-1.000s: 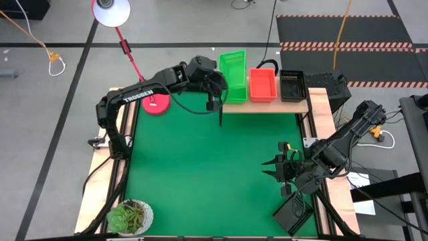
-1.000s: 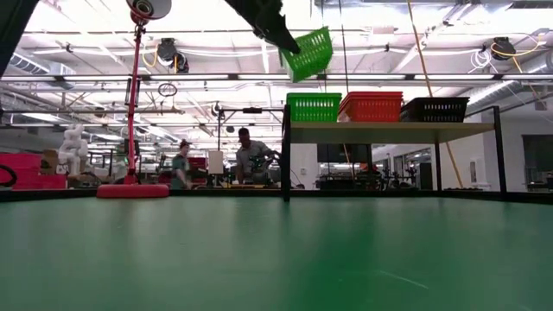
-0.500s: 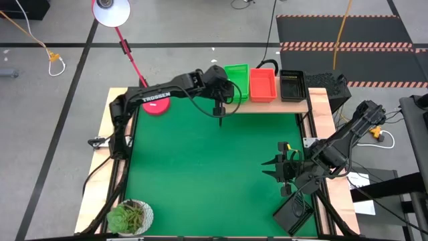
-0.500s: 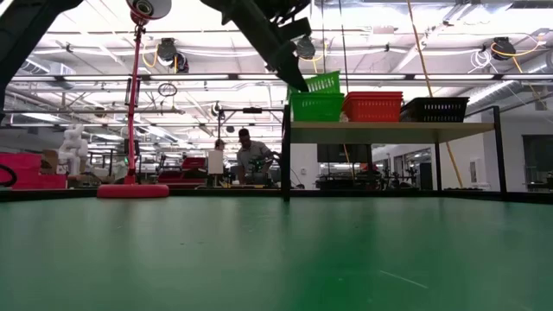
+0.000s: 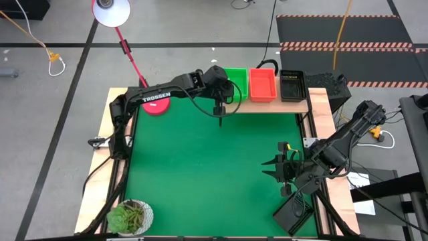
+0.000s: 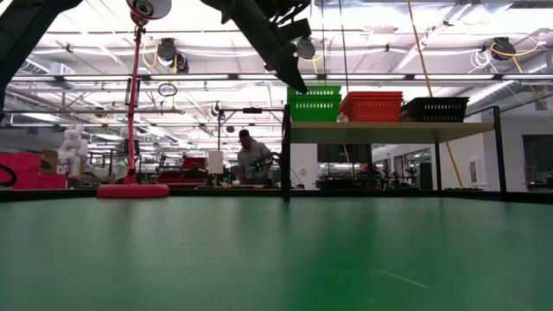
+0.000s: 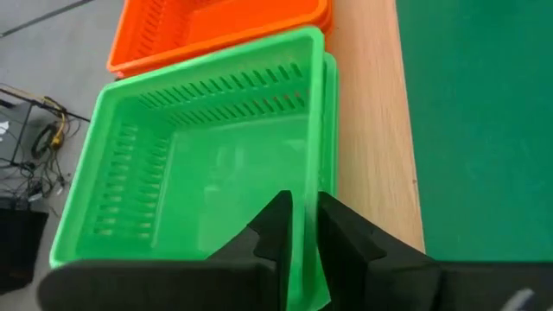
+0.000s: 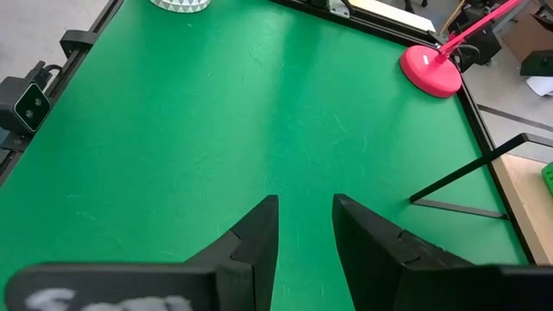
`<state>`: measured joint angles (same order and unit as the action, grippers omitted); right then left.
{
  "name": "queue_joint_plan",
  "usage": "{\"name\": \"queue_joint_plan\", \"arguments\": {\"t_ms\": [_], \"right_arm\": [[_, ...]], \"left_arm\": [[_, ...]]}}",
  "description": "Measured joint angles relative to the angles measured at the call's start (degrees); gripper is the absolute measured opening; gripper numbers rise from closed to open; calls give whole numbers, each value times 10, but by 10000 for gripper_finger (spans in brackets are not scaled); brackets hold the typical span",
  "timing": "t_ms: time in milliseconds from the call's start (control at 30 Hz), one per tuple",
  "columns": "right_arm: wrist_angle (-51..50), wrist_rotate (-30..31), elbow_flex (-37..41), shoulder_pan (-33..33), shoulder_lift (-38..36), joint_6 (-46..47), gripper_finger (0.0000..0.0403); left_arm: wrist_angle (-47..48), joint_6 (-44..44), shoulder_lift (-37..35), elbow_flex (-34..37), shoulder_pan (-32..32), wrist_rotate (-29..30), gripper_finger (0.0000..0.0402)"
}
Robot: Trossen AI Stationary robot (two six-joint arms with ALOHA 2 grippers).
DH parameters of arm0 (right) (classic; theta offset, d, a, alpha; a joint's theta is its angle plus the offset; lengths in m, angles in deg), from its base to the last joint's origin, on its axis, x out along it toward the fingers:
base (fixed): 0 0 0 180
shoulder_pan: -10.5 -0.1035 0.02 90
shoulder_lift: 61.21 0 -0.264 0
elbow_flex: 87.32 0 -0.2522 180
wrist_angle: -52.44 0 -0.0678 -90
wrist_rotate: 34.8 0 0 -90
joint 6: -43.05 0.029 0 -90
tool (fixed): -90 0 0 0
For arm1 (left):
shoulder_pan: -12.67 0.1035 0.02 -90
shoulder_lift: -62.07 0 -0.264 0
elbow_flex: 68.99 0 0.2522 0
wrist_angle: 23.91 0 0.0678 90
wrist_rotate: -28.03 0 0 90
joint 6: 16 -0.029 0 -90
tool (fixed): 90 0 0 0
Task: Stack baskets on shelf by color
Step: Stack the green basket on top of the green baskets on the shelf, then stack the black basket on top of the black baskets on the shelf
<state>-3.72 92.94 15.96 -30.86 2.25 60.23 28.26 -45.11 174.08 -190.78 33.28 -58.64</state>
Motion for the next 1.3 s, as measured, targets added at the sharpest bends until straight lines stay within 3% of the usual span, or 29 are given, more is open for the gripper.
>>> {"name": "queue_joint_plan", "arguments": {"t_ms": [167,333,533,700,800,1000,1167,1300], "right_arm": [[7,1,0,0,0,7,105],[10,50,0,0,7,55,105],[39,55,0,0,37,108,107],[104,35,-1,0,70,149,108],[101,-10,-10,0,98,199,108],[77,-81,-71,0,175,277,108],[-27,-145,-163,-17,253,376,107],[-108,-190,-245,-51,322,457,107]], "left_arm": [[-1,27,0,0,-1,2,99],[-3,60,-6,0,-8,3,149],[15,92,-59,-1,-21,2,179],[64,131,-99,-1,-40,-4,168],[77,138,-108,8,-64,-6,153],[9,138,-109,78,-122,-7,118],[-21,158,-109,120,-171,3,95],[-5,167,-115,126,-212,49,91]]}}
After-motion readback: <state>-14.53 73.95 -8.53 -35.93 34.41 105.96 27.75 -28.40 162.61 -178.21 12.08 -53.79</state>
